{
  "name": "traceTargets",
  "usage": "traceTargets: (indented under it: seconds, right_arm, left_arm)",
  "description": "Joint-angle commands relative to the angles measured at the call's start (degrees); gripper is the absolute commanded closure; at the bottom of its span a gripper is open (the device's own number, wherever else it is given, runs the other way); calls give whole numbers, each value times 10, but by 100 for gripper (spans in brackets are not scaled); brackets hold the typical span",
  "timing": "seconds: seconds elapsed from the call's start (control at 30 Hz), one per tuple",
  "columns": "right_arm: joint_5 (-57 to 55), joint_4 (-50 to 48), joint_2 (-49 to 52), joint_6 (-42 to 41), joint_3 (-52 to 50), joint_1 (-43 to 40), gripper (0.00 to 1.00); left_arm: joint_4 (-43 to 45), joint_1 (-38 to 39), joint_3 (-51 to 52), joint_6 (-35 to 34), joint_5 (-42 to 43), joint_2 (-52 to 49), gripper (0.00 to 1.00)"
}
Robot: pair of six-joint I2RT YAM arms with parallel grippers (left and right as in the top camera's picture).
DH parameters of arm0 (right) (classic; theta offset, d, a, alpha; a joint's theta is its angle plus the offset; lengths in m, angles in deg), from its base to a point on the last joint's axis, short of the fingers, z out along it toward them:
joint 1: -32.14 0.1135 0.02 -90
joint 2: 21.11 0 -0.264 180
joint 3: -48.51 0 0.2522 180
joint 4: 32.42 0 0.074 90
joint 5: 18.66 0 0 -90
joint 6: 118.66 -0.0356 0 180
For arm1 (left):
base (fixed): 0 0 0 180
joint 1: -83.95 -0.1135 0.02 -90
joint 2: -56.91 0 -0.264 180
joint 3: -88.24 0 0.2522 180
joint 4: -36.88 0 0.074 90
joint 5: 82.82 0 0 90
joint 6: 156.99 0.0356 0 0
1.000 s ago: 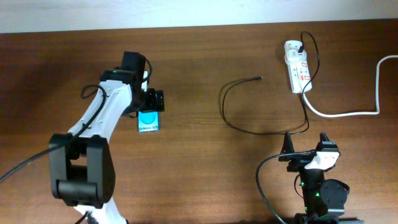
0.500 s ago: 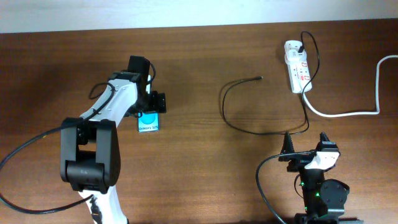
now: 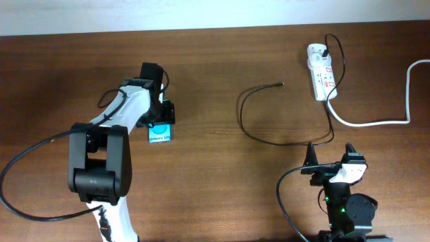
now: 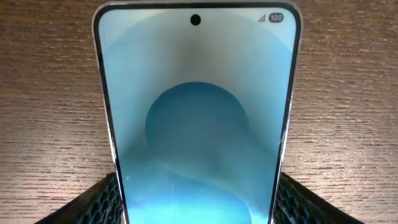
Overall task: Plug charger to phone and switch on socket
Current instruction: 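Grasp the phone's bottom edge with the left gripper and lift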
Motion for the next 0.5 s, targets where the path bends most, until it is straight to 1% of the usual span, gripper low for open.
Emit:
traceTargets:
  seconds: [0.0,0.03,0.07,0.1,0.13,0.23,0.4,0.47]
  right_arm:
    - [1,3,-3,4,-3,3,2]
    - [1,3,-3,4,-3,3,2]
    - [1,3,-3,4,-3,3,2]
    - [1,3,-3,4,-3,3,2]
    - [1,3,-3,4,-3,3,2]
    - [1,3,-3,4,-3,3,2]
    - [1,3,-3,4,-3,3,2]
    - [1,3,-3,4,-3,3,2]
  left_arm:
    - [0,-2,24,2,-6,-22,36]
    - [0,-2,24,2,-6,-22,38]
    - [0,-2,24,2,-5,-22,42]
    - [0,-1,24,2,-4,-22,44]
    - [0,-2,24,2,-4,-22,47]
    - [0,-2,24,2,-4,-22,47]
    - [-2,-1,16,0,22,-22,53]
    - [-16,-1,0,0,23,-22,58]
